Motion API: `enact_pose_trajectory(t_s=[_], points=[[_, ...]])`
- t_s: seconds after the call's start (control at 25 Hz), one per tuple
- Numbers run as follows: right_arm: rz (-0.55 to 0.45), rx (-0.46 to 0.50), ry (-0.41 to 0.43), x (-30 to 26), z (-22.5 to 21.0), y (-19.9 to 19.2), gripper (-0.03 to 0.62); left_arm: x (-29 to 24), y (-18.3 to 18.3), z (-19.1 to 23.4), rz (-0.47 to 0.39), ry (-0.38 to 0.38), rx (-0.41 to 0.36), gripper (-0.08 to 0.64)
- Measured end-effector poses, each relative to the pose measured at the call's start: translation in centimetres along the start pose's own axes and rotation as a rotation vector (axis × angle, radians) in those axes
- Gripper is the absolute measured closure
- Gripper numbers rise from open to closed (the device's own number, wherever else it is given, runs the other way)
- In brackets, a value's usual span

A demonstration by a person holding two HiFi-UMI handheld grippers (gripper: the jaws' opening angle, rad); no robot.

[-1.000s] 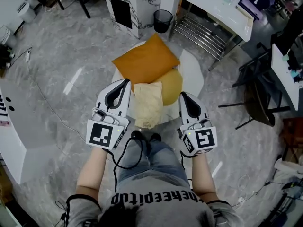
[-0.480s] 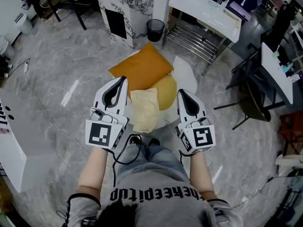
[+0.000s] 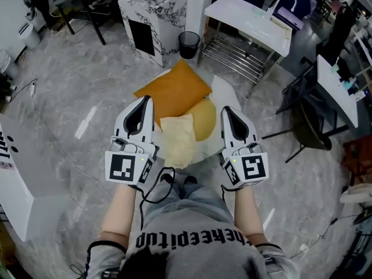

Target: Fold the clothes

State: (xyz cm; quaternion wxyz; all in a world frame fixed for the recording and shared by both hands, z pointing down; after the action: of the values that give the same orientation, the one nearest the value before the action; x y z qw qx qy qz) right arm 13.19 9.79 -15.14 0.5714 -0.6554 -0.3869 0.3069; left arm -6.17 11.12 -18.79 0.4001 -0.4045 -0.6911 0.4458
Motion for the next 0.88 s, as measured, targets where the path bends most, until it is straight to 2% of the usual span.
enact_pose_trajectory(t_s=[0.88], points=[[-0.024, 0.004, -0.004, -2.2, 0.9, 0.4, 0.591, -0.4, -1.0, 2.7, 0.007, 0.020, 0.046, 0.557]])
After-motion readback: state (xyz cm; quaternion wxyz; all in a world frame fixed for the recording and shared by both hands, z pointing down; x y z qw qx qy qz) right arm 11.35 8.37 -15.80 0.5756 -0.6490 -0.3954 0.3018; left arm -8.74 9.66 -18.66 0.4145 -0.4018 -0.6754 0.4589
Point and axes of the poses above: the fingertips, and each gripper's own axes: x backward along the fingers, z to its left, y out of its top, the point moved 1 cm from there along x, backward along the fingers, and after that the axes turned 13 degrees about -x, right-handed, at the moved point
